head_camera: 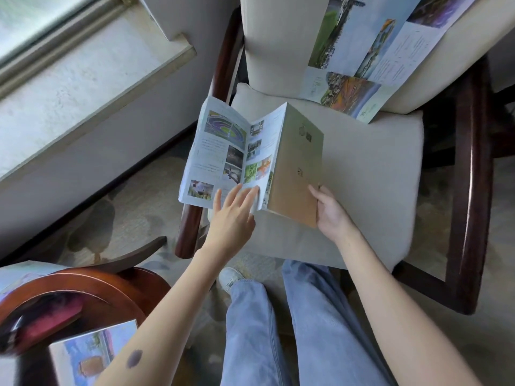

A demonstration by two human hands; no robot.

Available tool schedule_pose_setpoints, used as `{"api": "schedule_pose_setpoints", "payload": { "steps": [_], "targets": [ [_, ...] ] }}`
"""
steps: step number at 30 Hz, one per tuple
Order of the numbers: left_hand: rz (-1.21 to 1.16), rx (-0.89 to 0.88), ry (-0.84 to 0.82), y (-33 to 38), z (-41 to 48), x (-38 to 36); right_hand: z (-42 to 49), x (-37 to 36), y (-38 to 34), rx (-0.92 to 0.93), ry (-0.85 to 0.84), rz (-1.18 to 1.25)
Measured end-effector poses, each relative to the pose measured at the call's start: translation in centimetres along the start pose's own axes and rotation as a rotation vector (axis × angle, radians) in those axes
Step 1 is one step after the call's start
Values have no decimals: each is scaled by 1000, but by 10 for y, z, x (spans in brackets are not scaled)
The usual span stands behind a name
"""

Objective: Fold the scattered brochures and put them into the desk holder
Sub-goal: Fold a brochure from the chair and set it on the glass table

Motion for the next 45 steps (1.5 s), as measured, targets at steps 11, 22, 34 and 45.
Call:
{"api": "schedule_pose_setpoints", "payload": {
  "steps": [11,22,34,45],
  "targets": [
    [-193,355,381,-98,-31,42,10,-70,43,-64,-119,5],
    [-920,539,187,-131,-18,25,23,-118,82,-105,-183,-150],
    [-580,529,219,-143,-15,31,44,-124,84,-86,-79,-539],
    [-706,170,522,-102,-51,86,26,-123,49,44,-39,-353]
  ]
}}
Point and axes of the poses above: each hand's wrist, its own z-axis towards the middle knuckle, its own x-axis out of the back of the hand, y = z × x, the point moved 10 cm from there along z, towards the middle knuckle, and after that the axes turned 11 degrees about x, right-handed, at the moved point
